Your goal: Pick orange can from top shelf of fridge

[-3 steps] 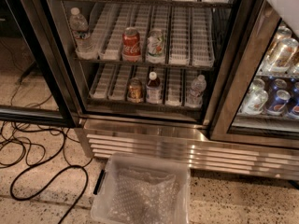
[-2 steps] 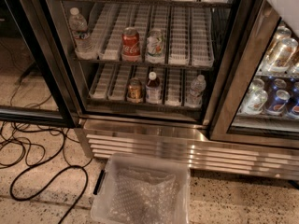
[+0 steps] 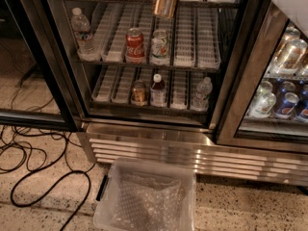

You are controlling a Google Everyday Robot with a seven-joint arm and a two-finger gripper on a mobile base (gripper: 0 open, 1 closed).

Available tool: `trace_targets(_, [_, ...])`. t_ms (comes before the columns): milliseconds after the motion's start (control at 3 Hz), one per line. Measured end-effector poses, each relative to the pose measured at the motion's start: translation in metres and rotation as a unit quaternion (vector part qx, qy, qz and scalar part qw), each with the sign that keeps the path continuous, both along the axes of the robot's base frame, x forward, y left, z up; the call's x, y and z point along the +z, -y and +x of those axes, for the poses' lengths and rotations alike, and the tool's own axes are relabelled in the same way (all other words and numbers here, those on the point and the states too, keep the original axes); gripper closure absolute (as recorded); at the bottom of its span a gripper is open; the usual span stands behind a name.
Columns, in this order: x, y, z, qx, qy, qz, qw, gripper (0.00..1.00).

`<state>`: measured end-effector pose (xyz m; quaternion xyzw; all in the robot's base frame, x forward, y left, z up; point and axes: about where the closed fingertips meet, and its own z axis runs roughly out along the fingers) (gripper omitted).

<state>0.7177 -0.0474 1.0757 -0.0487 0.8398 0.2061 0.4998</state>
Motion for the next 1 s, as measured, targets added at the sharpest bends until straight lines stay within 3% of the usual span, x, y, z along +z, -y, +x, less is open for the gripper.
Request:
trace_targets(333, [-0.038, -0.022, -0.033, 0.025, -0.060, 0.036, 0.9973, 1.00])
trace_targets(667, [-0.062, -0.038, -0.071, 0.052, -0.117, 0.060, 0.9899, 1.00])
trace_targets(1000, [-0.063, -0.043, -0.075, 0.056, -0.124, 0.069, 0.9883, 1.00])
